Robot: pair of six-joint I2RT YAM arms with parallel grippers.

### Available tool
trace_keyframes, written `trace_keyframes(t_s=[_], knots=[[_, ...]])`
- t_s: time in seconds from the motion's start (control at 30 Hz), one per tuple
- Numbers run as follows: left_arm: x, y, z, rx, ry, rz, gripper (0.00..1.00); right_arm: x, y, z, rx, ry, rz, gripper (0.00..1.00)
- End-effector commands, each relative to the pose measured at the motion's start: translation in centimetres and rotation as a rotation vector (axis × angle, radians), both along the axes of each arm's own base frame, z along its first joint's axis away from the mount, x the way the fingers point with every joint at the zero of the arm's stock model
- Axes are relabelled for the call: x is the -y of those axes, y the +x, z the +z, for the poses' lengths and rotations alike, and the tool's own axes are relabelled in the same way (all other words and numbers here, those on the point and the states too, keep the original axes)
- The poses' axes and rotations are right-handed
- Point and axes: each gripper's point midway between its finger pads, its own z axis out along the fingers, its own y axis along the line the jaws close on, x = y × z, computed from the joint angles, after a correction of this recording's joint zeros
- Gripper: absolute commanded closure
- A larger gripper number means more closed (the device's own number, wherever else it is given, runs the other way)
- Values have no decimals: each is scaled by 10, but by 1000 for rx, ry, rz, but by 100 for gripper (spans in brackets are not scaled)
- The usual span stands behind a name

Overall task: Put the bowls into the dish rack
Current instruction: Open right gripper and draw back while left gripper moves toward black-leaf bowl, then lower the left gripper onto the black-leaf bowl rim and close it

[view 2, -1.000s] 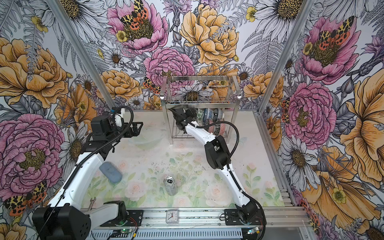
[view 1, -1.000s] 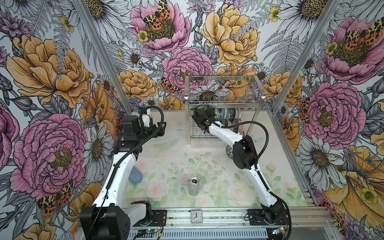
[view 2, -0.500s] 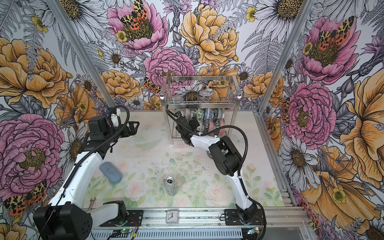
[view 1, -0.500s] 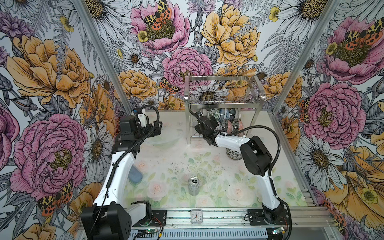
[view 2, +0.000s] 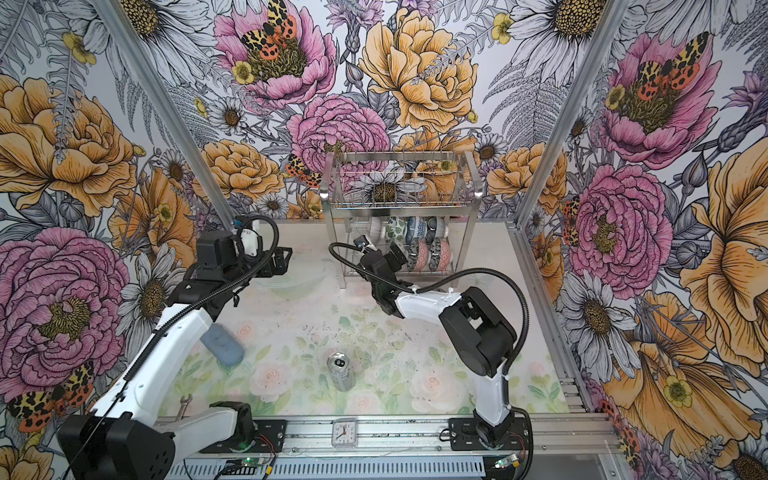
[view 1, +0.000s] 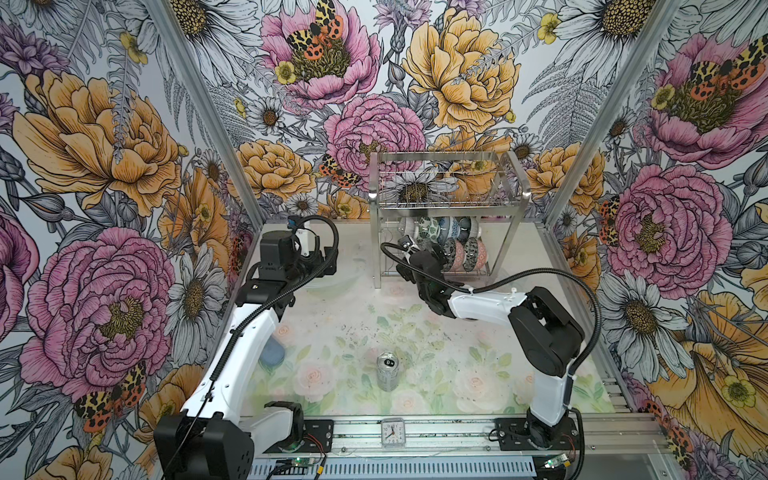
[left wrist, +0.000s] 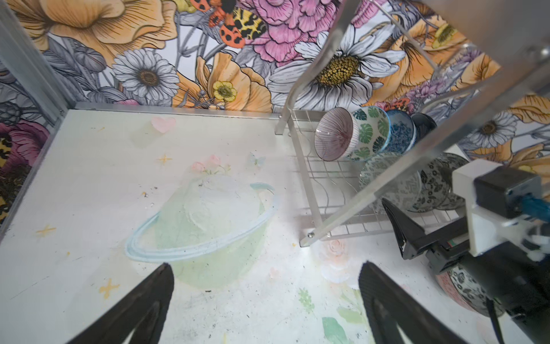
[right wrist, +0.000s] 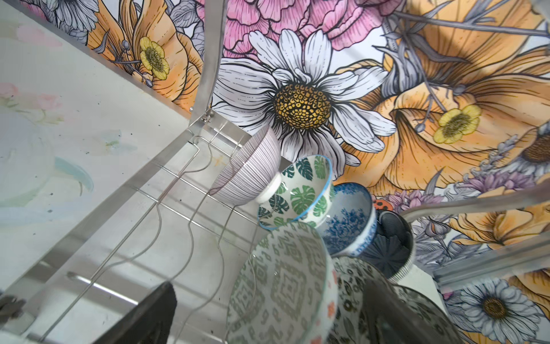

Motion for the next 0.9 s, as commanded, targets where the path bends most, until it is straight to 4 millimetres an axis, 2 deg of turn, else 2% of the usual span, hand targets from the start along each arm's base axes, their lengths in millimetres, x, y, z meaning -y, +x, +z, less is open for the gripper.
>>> trace_keyframes(t_s=[0.0,0.1,0.2,0.37,0.5,0.63,0.67,0.77,0.87], knots=[[19,-8,20,42,121,-16,1,12,-24,50,75,71,20,0],[51,-14,27,55,138,-69,1,36,-52,63,43,112,10,0],[83,-18,25,51,137,-112,1,62,-76,72,-8,167,-10,0],[147,-23,-3,15,152,-177,1,107,-115,80,-77,329,-17,0],[201,-29,-27,-9,141,-256,1,136,-139,88,-94,405,-48,0],[257,-34,-57,-54,46,-334,1,152,-152,91,-96,419,-66,0],[276,-39,-66,-80,13,-383,1,155,-153,90,-100,419,-75,0],[305,-40,-91,-139,-3,-408,2,159,-152,90,-111,425,-97,0],[321,-35,-110,-198,-38,-399,1,160,-149,87,-123,423,-110,0]])
